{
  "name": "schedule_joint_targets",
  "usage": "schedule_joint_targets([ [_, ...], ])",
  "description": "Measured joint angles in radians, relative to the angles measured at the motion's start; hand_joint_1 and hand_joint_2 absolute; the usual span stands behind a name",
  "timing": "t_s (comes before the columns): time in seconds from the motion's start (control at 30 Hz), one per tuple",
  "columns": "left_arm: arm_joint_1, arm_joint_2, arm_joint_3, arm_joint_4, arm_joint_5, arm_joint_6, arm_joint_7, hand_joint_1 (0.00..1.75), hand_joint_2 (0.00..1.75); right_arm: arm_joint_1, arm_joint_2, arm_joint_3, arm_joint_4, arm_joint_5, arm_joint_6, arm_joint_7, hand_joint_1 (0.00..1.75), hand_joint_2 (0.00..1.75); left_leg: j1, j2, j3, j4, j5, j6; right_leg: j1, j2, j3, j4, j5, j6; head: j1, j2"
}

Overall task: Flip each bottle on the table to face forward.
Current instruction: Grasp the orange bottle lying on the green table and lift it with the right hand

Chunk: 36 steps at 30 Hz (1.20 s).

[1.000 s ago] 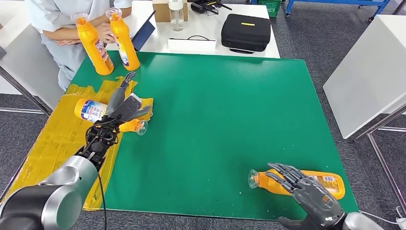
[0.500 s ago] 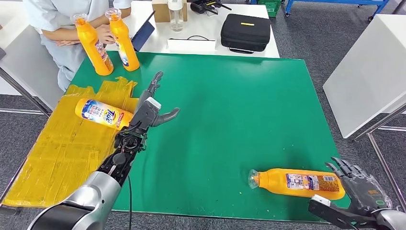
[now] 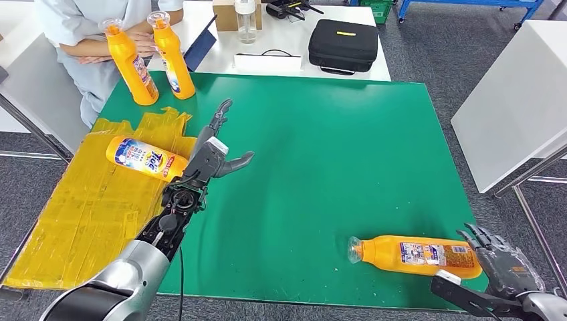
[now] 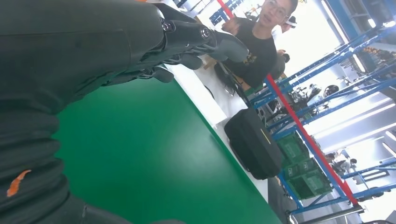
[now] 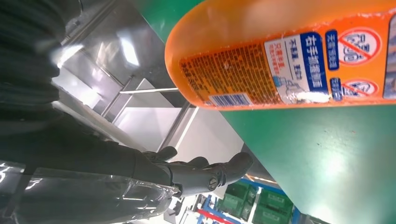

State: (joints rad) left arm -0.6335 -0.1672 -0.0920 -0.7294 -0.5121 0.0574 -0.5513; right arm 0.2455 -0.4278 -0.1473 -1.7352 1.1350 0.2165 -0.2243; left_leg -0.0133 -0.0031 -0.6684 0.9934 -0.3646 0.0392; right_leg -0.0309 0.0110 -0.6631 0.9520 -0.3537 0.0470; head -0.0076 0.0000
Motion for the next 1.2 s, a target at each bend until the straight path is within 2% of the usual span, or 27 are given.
schedule_joint_targets([
  [0.43, 0.013, -0.013, -0.029, -0.001, 0.02, -0.012, 0.0, 0.0, 1.75, 0.006, 0.06, 0.062, 0.072, 0.045, -0.055, 0.017, 0.0, 1.75, 0.0, 0.0, 0.0, 0.0, 0.0, 0.0, 0.0, 0.0, 0.0, 0.0, 0.0, 0.0, 0.0, 0.0],
  [0.77, 0.017, -0.024, -0.05, -0.001, 0.037, -0.015, 0.004, 0.0, 1.75, -0.129, 0.097, 0.149, 0.264, 0.079, -0.111, 0.049, 0.0, 1.75, 0.001, 0.004, 0.006, 0.0, -0.001, 0.0, 0.001, 0.002, 0.004, 0.0, 0.0, 0.0, 0.0, 0.0],
  [0.97, 0.017, -0.024, -0.061, -0.001, 0.051, -0.015, 0.016, 0.0, 1.75, -0.167, 0.106, 0.174, 0.336, 0.106, -0.152, 0.09, 0.0, 1.75, 0.002, 0.017, 0.019, -0.001, -0.011, 0.001, 0.002, 0.013, 0.015, -0.004, -0.003, -0.001, 0.0, 0.0],
  [1.0, 0.017, -0.024, -0.063, -0.001, 0.052, -0.015, 0.018, 0.0, 1.75, -0.171, 0.107, 0.177, 0.344, 0.11, -0.157, 0.096, 0.05, 1.75, 0.002, 0.02, 0.021, -0.001, -0.011, 0.001, 0.002, 0.014, 0.016, -0.004, -0.003, -0.001, 0.0, 0.0],
  [1.03, 0.018, -0.024, -0.064, -0.001, 0.052, -0.015, 0.019, 0.0, 1.75, -0.174, 0.109, 0.18, 0.351, 0.114, -0.159, 0.101, 0.24, 1.75, 0.002, 0.021, 0.023, -0.001, -0.011, 0.001, 0.002, 0.015, 0.017, -0.005, -0.003, -0.001, 0.0, 0.0],
  [1.13, 0.018, -0.024, -0.068, -0.001, 0.055, -0.015, 0.019, 0.0, 1.75, -0.181, 0.113, 0.187, 0.367, 0.131, -0.168, 0.12, 1.34, 1.75, 0.003, 0.023, 0.025, -0.001, -0.01, 0.002, 0.003, 0.015, 0.018, -0.007, -0.004, -0.002, 0.0, 0.0],
  [1.17, 0.019, -0.024, -0.069, -0.001, 0.057, -0.015, 0.02, 0.0, 1.75, -0.182, 0.115, 0.19, 0.372, 0.141, -0.174, 0.129, 1.59, 1.75, 0.003, 0.023, 0.026, -0.002, -0.01, 0.002, 0.003, 0.015, 0.018, -0.007, -0.005, -0.001, 0.0, 0.0],
  [1.2, 0.02, -0.024, -0.071, -0.001, 0.059, -0.016, 0.02, 0.0, 1.75, -0.183, 0.117, 0.191, 0.377, 0.153, -0.183, 0.138, 1.68, 1.75, 0.003, 0.023, 0.026, -0.002, -0.009, 0.002, 0.004, 0.016, 0.017, -0.008, -0.006, -0.001, 0.0, 0.0],
])
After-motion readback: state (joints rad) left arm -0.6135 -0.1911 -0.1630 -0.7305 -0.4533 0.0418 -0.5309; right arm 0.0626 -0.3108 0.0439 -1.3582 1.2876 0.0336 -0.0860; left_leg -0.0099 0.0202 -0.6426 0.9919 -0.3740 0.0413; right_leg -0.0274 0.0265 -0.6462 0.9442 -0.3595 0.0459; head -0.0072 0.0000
